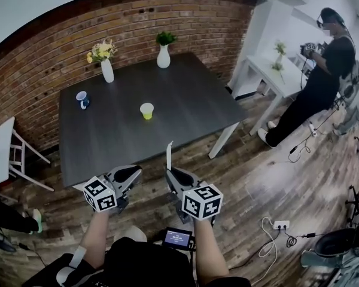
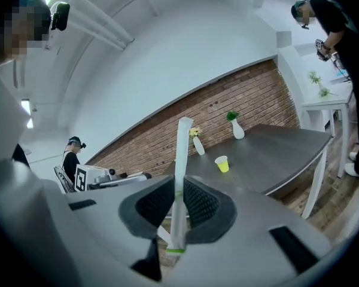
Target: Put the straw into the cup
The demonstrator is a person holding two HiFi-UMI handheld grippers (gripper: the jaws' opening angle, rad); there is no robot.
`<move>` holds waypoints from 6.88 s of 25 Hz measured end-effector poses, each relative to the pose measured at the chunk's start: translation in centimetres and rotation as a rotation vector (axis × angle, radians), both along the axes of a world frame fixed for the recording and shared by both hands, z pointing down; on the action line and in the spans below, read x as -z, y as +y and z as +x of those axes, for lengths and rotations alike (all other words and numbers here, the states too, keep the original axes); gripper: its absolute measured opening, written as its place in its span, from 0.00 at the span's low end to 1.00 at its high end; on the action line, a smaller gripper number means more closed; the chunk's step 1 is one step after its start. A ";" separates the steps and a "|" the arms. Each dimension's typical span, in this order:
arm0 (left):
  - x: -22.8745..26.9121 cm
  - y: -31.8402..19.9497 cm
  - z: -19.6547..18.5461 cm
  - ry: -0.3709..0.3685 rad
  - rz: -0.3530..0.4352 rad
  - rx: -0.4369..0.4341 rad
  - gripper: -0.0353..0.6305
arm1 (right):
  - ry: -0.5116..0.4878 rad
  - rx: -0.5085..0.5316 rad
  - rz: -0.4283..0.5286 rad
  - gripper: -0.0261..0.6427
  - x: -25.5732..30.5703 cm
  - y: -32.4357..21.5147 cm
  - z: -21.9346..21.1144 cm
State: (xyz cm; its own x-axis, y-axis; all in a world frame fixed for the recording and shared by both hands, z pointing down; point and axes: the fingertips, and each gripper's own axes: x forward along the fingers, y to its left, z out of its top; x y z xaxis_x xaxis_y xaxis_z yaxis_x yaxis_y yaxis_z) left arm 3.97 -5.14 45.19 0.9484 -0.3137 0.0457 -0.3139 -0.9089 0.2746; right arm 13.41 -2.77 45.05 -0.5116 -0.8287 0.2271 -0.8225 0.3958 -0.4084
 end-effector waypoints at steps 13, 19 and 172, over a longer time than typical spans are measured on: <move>-1.7 -10.0 1.0 -0.003 -0.021 0.025 0.10 | -0.006 0.018 -0.029 0.11 -1.4 -9.6 1.2; -1.8 -17.6 1.2 -0.003 -0.019 0.016 0.10 | 0.013 0.012 -0.036 0.11 -1.2 -17.2 1.3; -17.5 -40.0 6.5 -0.297 -0.296 0.248 0.11 | 0.227 0.358 -0.110 0.31 -16.6 -45.8 1.4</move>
State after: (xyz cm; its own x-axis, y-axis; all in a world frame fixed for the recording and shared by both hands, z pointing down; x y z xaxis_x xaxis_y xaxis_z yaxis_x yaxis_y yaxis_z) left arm 10.45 -45.10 62.69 0.7792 -0.4612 0.4245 -0.6149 -0.6935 0.3754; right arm 14.85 -48.58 61.64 -0.6891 -0.5729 0.4438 -0.7152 0.6365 -0.2887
